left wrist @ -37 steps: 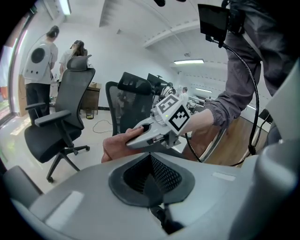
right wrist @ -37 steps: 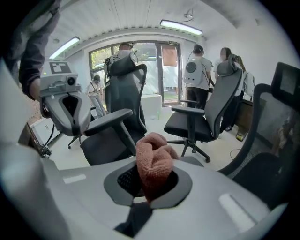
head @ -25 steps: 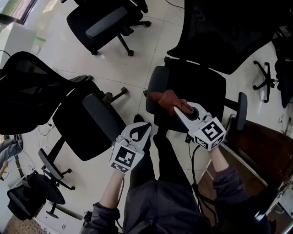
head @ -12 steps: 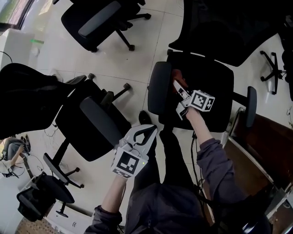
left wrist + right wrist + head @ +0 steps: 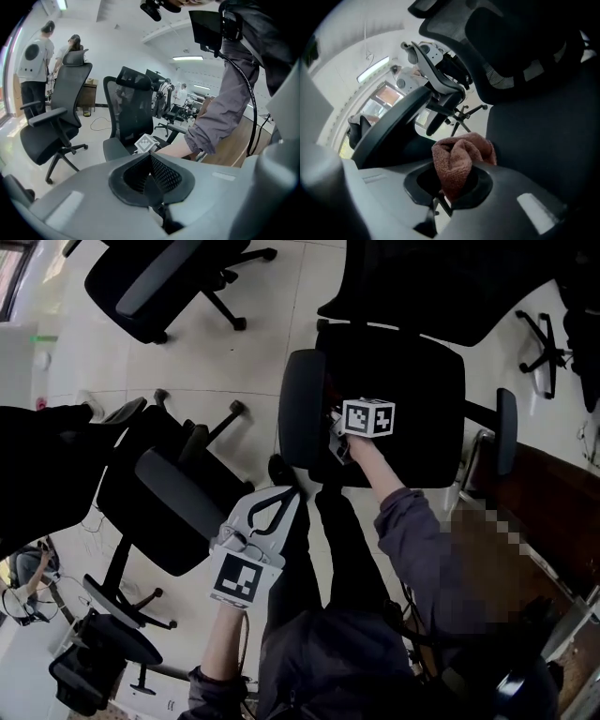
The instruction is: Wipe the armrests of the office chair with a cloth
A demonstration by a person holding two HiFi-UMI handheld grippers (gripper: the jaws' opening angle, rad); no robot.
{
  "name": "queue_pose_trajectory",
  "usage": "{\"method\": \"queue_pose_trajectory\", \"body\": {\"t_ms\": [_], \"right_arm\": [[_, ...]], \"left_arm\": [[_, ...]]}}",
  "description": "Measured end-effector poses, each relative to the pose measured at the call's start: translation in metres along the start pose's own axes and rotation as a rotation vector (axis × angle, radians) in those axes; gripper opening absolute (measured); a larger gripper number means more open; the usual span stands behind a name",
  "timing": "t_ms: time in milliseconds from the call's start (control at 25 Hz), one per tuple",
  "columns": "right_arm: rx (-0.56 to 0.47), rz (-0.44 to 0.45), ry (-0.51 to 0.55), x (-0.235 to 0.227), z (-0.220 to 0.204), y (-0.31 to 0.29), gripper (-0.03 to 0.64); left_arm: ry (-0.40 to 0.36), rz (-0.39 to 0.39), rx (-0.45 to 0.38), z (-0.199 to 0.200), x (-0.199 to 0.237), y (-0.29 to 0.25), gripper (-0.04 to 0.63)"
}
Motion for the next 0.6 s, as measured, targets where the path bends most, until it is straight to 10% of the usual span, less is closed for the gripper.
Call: {"method": "queue_pose_trajectory", "body": {"t_ms": [240,600], "right_arm": [[0.158,-0.175,0.093,-0.016,0.003,-0.004,0.018],[0.016,-0.003,-0.008,0.022,0.0,0.016,0.018]], "left_arm": [[0.039,-0.001,0.016,-0.004,0.002,0.0,0.014],[0.033,0.001,-0.017,0.002,0.008,0.015,0.014]]}}
Point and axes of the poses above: the fingertips, and each gripper's own axes: y backward along the fingers, x to its left, z out of its top, the point moved 6 cm from there along y, backward along the fingers, and after that the axes turned 15 degrees about z, right-handed, at the moved point
